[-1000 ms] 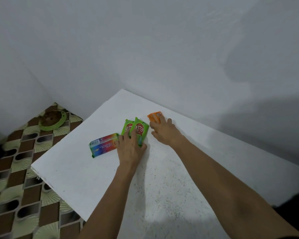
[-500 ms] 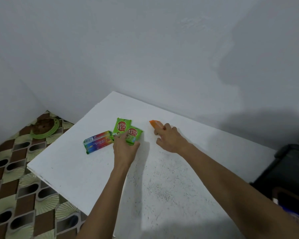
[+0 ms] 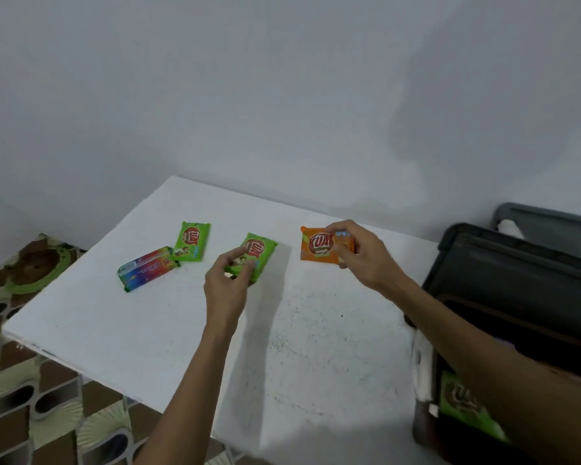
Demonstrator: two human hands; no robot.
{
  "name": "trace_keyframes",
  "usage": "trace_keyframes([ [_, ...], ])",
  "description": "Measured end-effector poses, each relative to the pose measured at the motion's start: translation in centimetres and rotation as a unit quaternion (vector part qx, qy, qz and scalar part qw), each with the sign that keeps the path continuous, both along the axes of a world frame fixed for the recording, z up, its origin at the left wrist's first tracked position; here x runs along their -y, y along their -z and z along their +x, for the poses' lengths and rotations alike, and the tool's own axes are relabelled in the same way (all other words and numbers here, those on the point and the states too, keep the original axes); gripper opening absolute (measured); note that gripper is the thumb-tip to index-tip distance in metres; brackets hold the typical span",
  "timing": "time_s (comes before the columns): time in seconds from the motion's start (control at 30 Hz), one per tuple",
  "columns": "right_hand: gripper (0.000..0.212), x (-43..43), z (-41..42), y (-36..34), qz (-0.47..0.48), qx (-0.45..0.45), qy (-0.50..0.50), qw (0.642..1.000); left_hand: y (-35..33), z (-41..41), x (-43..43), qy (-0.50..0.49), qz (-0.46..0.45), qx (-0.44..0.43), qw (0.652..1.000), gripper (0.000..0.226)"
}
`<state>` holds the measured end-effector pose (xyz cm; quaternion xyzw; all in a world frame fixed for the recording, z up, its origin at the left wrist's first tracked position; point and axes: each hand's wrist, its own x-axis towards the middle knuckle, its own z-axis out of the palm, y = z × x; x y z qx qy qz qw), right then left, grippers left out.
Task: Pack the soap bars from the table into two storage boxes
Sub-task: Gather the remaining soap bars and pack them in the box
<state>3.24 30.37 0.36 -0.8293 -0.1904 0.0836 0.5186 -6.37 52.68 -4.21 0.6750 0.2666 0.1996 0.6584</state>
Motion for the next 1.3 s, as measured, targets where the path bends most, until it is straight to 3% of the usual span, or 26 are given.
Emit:
trace_keyframes([
  [0.17, 0.015, 5.8, -3.8, -2.1, 0.027, 0.037, 0.049, 0.998, -2.2, -0.8, 4.5, 0.091, -0.08, 0.024, 0.992, 0.035],
  [0.57, 0.018, 19.7, -13.2, -3.8, 0.09, 0.035, 0.154, 0.983, -5.6, -2.4, 15.9, 0.337, -0.133, 0.042, 0.931, 0.041],
  [0.97, 0.013, 28.6, -16.6, -2.3, 0.039, -0.005, 0.322, 0.946, -5.3, -3.2, 23.8, 0.353, -0.084, 0.067, 0.929, 0.02],
  [1.17, 0.013, 29.7, -16.0, 0.2, 0.013, -0.084, 0.32, 0.944, -4.7, -3.3, 25.4, 0.317, -0.091, 0.04, 0.943, 0.016],
  [1.3, 0.018, 29.7, -15.6, 1.2, -0.104, -0.074, 0.319, 0.939, -4.4, -3.3, 25.5, 0.318, -0.093, 0.038, 0.943, 0.014],
])
